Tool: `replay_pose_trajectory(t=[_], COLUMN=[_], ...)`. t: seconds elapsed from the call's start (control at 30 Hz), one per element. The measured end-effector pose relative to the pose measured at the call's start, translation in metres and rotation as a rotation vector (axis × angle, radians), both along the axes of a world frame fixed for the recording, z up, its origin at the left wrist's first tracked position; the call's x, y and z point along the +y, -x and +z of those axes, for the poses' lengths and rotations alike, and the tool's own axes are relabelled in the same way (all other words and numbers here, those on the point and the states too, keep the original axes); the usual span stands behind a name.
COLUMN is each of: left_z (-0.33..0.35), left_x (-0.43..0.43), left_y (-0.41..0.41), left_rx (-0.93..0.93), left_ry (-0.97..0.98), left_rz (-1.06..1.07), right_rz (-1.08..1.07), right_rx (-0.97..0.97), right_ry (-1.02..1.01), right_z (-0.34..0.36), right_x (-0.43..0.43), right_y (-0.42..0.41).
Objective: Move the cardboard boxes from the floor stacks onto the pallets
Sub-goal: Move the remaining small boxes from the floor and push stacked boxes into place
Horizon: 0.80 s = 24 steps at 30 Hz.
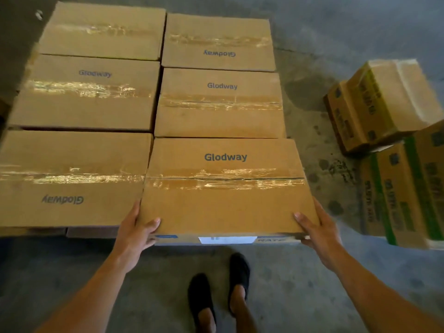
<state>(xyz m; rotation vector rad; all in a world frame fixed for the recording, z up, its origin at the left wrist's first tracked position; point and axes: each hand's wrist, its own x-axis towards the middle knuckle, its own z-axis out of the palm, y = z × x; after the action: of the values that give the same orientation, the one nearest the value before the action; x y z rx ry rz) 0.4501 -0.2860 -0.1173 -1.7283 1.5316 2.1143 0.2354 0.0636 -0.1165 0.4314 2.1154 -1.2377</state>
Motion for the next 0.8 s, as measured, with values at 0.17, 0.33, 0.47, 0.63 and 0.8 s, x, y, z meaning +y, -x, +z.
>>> replay_pose_trajectory(t=[0.17, 0.33, 0.47, 0.63, 0.8], left_z=[-0.024, -0.046, -0.047, -0.056, -0.070], left_x=[-0.002, -0.006, -0.005, -0.006, -0.009], left_y=[-0.003, -0.003, 0.011, 0.013, 0.011], left_rx=[-0.083, -0.348, -0.589, -0.667, -0.466], left_ry=[0.065, 0.343, 0.505, 0.588, 0.718], left_rz=[-0.043, -0.266, -0.442, -0.494, -0.480], right_rz=[0.026, 0.075, 0.134, 0.168, 0.184], right_rx=[-0.006, 0.018, 0.058, 0.097, 0.095], right_ry=[-0.040, -0.188, -0.251, -0.296, -0.350], right_z=[-0.032, -0.060, -0.077, -0.084, -0.081], right_x=[-0.004, 0.000, -0.002, -0.011, -0.022], right_y=[0.003, 0.001, -0.001, 0.007, 0.002])
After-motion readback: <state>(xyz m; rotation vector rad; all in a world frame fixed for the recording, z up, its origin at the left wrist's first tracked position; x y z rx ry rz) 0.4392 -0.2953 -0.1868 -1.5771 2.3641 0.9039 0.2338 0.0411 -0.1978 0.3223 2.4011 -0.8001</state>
